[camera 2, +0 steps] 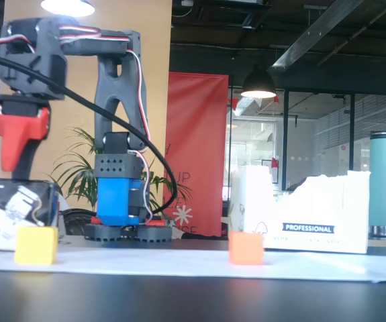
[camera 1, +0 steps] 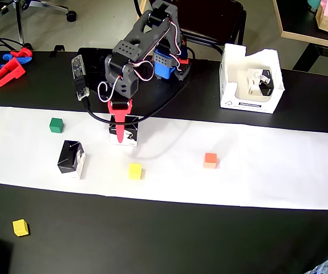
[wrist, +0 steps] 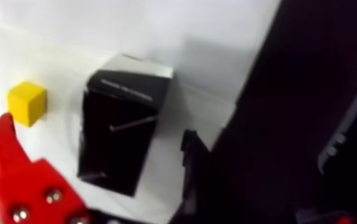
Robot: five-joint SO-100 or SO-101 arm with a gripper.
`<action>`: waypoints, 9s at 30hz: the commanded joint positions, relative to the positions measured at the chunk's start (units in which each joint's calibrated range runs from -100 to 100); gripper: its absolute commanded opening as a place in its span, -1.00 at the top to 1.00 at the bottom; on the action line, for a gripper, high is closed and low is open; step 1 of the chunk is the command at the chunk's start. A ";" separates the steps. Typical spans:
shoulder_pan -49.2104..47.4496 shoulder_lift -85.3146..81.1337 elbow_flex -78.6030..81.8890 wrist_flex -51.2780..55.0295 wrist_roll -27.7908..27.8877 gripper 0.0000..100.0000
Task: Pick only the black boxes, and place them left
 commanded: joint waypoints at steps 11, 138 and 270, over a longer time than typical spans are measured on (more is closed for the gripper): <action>-8.24 5.44 0.67 -8.88 -6.38 0.66; -18.73 -12.66 -7.40 -20.09 38.15 -0.04; -89.41 -58.25 -5.18 6.30 26.68 -0.05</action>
